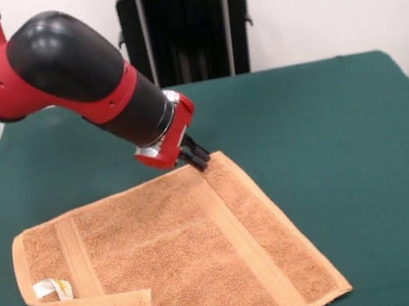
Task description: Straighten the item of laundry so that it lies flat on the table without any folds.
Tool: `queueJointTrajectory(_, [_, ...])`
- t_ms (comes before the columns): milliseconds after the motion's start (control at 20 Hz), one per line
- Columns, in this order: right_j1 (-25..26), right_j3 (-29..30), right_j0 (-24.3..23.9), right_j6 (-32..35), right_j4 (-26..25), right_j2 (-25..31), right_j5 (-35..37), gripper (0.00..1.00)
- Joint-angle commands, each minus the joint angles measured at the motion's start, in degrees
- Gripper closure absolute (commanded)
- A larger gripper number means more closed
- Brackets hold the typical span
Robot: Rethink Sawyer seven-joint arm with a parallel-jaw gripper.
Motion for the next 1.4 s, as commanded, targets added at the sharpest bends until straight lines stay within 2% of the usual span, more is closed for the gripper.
queueJointTrajectory(50, [1.1,-2.2,1.2,9.4,1.2,2.5,-5.5,1.0])
queueJointTrajectory(250, [1.3,-0.9,-0.5,8.9,1.0,4.0,-9.6,1.0])
queueJointTrajectory(400, [1.8,-2.5,1.0,9.2,-0.4,1.7,-9.4,1.0])
queueJointTrajectory(650, [2.5,-2.9,1.3,9.2,-1.5,1.4,-13.2,1.0])
queueJointTrajectory(1200, [4.5,-2.7,2.1,10.6,0.4,0.5,-11.6,1.0])
queueJointTrajectory(1400, [5.5,-4.0,4.0,12.5,1.1,-1.9,-8.0,1.0])
